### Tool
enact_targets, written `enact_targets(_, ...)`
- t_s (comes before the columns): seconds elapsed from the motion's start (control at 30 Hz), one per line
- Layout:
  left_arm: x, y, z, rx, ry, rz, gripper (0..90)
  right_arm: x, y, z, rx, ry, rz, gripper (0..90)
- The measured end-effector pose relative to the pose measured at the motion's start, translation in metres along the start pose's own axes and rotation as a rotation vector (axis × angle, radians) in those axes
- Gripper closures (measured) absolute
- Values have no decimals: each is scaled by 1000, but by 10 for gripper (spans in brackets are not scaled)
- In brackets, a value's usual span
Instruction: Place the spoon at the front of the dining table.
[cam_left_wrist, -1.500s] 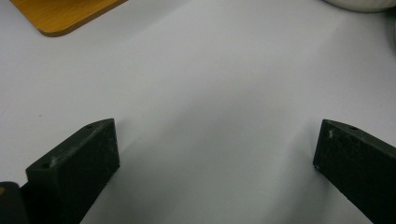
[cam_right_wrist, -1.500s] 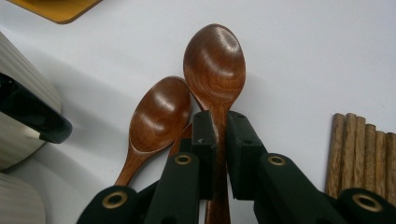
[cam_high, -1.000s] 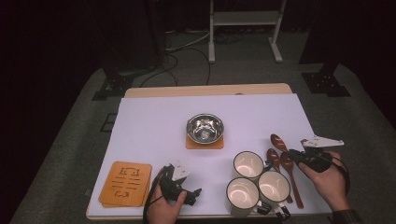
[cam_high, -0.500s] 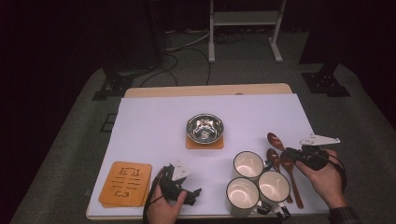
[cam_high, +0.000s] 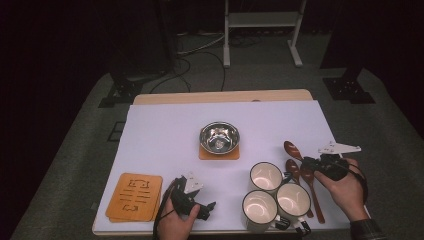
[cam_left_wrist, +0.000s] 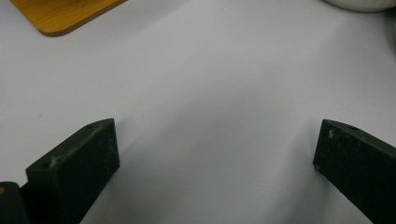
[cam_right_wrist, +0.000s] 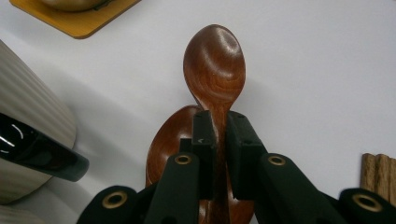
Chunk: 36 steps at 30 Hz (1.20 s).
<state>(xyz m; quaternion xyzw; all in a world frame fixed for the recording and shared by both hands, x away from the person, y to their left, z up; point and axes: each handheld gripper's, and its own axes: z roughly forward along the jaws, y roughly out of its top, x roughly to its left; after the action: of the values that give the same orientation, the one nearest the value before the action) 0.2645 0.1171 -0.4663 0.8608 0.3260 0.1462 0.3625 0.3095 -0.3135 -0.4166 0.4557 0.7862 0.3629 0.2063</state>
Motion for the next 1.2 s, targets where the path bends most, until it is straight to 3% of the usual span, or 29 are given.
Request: enact_targets(1.2, 0, 0, 0, 2, 0, 3, 0, 2, 8, 5, -11, 29, -19, 817)
